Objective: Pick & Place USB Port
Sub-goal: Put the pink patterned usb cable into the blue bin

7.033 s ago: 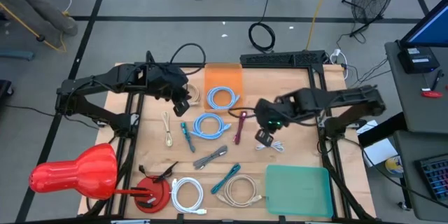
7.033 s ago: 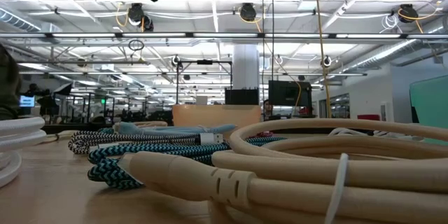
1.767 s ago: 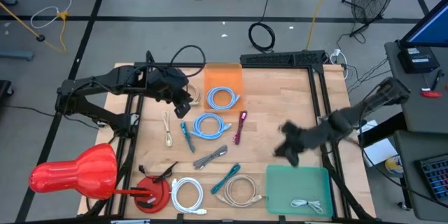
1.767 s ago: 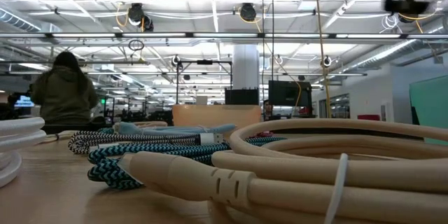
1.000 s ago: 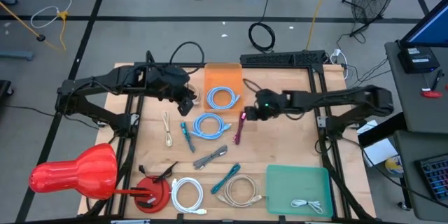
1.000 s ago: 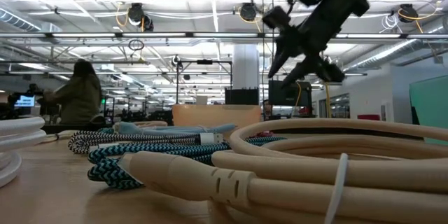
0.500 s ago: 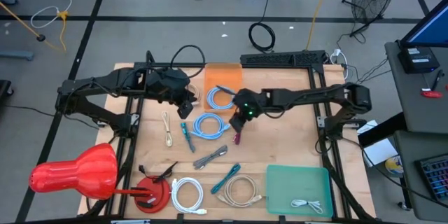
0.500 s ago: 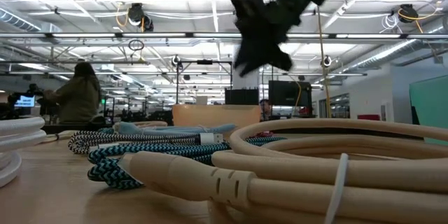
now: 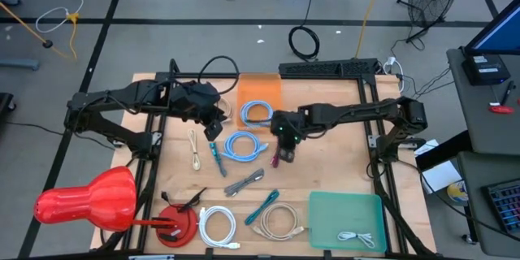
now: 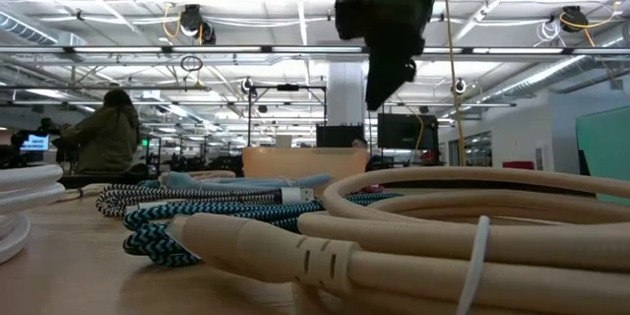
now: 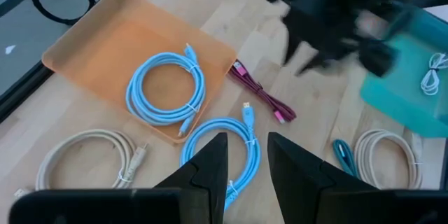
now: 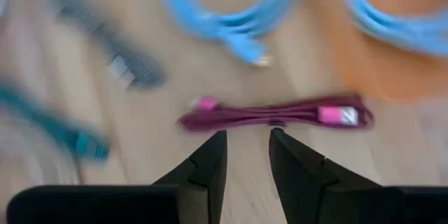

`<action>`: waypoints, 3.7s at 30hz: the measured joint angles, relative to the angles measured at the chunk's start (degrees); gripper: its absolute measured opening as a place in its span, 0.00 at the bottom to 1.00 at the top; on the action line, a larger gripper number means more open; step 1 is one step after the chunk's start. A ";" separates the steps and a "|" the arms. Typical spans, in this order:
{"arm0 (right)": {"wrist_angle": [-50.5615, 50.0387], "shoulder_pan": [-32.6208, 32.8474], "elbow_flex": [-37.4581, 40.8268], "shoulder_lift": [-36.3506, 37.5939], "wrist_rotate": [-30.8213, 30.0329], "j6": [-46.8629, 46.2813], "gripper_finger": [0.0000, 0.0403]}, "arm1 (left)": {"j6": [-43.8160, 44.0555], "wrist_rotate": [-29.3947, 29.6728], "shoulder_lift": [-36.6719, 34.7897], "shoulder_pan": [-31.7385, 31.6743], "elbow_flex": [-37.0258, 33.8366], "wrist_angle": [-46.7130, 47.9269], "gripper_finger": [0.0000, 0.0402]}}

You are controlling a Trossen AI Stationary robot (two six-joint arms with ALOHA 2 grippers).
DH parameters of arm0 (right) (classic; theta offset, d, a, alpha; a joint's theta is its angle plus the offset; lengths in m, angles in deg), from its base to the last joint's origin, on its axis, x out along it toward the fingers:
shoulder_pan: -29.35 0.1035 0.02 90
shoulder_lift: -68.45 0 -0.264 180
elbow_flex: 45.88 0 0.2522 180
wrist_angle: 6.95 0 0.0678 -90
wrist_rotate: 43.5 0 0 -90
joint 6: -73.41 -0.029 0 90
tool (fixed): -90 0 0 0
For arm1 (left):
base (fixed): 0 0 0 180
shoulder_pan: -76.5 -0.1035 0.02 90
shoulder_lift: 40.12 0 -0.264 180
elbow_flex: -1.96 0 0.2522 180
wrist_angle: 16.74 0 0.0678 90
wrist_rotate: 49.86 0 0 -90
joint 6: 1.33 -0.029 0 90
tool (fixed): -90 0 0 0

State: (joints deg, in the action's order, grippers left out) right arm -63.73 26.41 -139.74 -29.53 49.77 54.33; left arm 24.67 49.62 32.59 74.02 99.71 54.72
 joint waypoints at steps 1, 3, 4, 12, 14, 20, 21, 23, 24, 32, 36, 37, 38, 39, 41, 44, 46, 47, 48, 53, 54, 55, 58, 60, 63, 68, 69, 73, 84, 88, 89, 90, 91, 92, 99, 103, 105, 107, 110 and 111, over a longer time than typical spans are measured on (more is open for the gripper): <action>-0.15 -0.39 0.00 -0.53 -0.29 -4.69 0.24 | -0.16 0.00 0.00 0.00 0.00 -0.02 0.26; -2.00 -1.00 0.13 -0.92 0.09 -15.02 0.24 | -0.60 0.02 0.00 0.00 0.00 -0.19 0.26; -3.06 -1.27 0.13 -0.84 1.27 -20.31 0.24 | -0.93 0.04 0.00 0.00 0.00 -0.53 0.26; -4.89 -1.86 0.03 -1.77 7.32 -38.62 0.24 | -1.65 1.08 0.00 0.00 -0.02 -0.90 0.26; -2.96 -1.89 -0.09 -2.37 7.30 -38.95 0.24 | -1.28 1.09 0.00 0.00 0.00 -0.91 0.26; -1.56 -3.14 -0.05 -4.79 8.76 -37.79 0.27 | 2.33 1.07 0.00 0.00 0.00 -0.96 0.26; -2.01 -3.15 0.01 -5.20 8.68 -37.08 0.29 | 2.71 1.05 0.00 0.11 -0.01 -0.94 0.26; -3.27 -2.97 0.16 -5.90 8.34 -37.07 0.34 | 2.45 1.07 0.00 0.64 0.00 -0.77 0.26; -2.60 -2.93 0.13 -6.13 8.38 -37.95 0.36 | 1.95 1.07 0.00 0.92 -0.02 -0.70 0.26; -0.84 -3.21 0.07 -6.43 4.08 -46.55 0.51 | -4.56 -2.27 0.00 2.89 0.00 -0.54 0.26; -0.69 -3.39 0.05 -6.92 2.05 -49.38 0.50 | -8.91 -2.35 0.00 4.66 -0.02 -0.55 0.26; -0.36 -3.46 0.00 -7.52 1.67 -50.12 0.50 | -9.60 -1.71 0.00 5.04 -0.01 -0.55 0.26; -0.32 -3.56 0.00 -8.15 1.70 -50.99 0.49 | -9.88 -1.47 0.00 5.33 -0.01 -0.55 0.26; -0.12 -3.73 0.06 -8.87 2.43 -51.88 0.49 | -9.83 -1.58 0.00 5.48 -0.02 -0.57 0.26; 1.42 -3.82 0.12 -10.33 3.36 -52.98 0.49 | -9.79 -1.99 0.00 5.97 -0.02 -0.61 0.26; 4.02 -3.84 0.07 -12.45 4.35 -53.74 0.48 | -11.35 -1.99 -0.09 6.89 -0.02 -0.49 0.26; 5.45 -3.79 0.07 -14.18 4.39 -53.98 0.48 | -12.01 -2.10 -0.35 7.19 -0.02 -0.06 0.26; 6.20 -3.77 0.11 -14.83 4.56 -54.02 0.48 | -12.02 -2.19 -0.44 7.19 -0.02 0.00 0.26; 6.70 -3.67 0.11 -15.35 4.54 -54.02 0.48 | -12.03 -2.21 -0.49 7.16 -0.02 0.01 0.26; 6.88 -3.40 0.02 -16.20 5.18 -53.82 0.48 | -13.02 -3.04 -1.33 7.15 -0.02 1.28 0.26; 6.81 -3.39 0.02 -16.20 4.79 -53.64 0.47 | -13.26 -3.05 -1.62 7.11 -0.02 1.58 0.26; 6.61 -3.39 0.02 -16.21 4.40 -53.52 0.46 | -13.39 -3.04 -1.80 7.04 -0.02 2.01 0.26; 5.47 -3.43 0.02 -16.23 3.16 -52.19 0.39 | -13.36 -2.28 -2.14 6.97 -0.02 2.28 0.26; 4.94 -3.45 0.02 -16.27 2.95 -51.00 0.32 | -13.37 -1.85 -2.54 7.02 -0.04 2.88 0.26; 4.76 -3.47 0.02 -16.27 2.90 -49.24 0.18 | -13.39 -1.49 -2.98 7.00 -0.02 2.54 0.26; 5.49 -3.46 0.06 -15.98 2.84 -45.26 0.04 | -13.40 -0.21 -3.28 6.95 -0.02 2.56 0.26; 5.56 -3.45 0.10 -15.79 2.79 -44.21 0.05 | -13.38 -0.20 -3.26 6.95 -0.02 2.58 0.26; 4.36 -3.46 0.22 -12.63 2.55 -40.35 0.07 | -13.28 -0.19 -3.23 6.96 -0.02 2.57 0.26; -3.95 2.50 0.09 7.58 1.49 -25.91 0.04 | -11.97 0.15 -3.23 6.96 -0.02 2.56 0.26; -13.18 8.39 0.10 13.79 5.84 -21.62 0.04 | -10.29 1.09 -3.23 6.97 -0.02 2.54 0.26; -15.38 10.06 0.11 14.92 7.30 -21.11 0.04 | -9.51 1.32 -3.22 6.97 -0.02 2.52 0.26; -17.28 11.84 0.11 15.96 8.49 -20.71 0.04 | -8.73 1.65 -3.23 6.96 -0.02 2.41 0.26; -19.30 13.89 0.11 16.87 9.17 -20.55 0.04 | -7.82 2.08 -3.23 6.96 -0.02 2.24 0.26; -21.14 15.78 0.11 17.59 9.91 -20.45 0.04 | -6.86 2.66 -3.22 6.96 -0.02 2.16 0.26; -31.47 27.92 0.09 19.43 11.85 -18.16 0.04 | 3.68 6.22 -3.21 6.96 -0.02 2.08 0.26; -35.86 32.86 0.09 18.29 11.73 -12.13 0.04 | 8.62 8.30 -3.21 6.97 -0.02 2.07 0.26; -36.61 34.73 0.35 17.59 11.47 -9.36 0.04 | 10.79 9.56 -3.21 6.98 -0.02 2.08 0.26; -36.39 36.18 1.20 17.10 11.49 -7.31 0.04 | 12.86 10.16 -3.19 7.10 -0.02 2.08 0.26; -34.32 37.60 2.96 16.44 11.60 -7.13 0.04 | 15.43 10.16 -3.19 7.10 -0.02 2.05 0.26; -32.88 38.05 3.67 16.38 11.59 -7.21 0.04 | 15.78 10.16 -3.19 7.10 -0.02 2.07 0.26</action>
State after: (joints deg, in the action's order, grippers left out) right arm -96.61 64.47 -136.07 -13.15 61.37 47.12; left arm 40.45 59.78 29.40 81.12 99.69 56.79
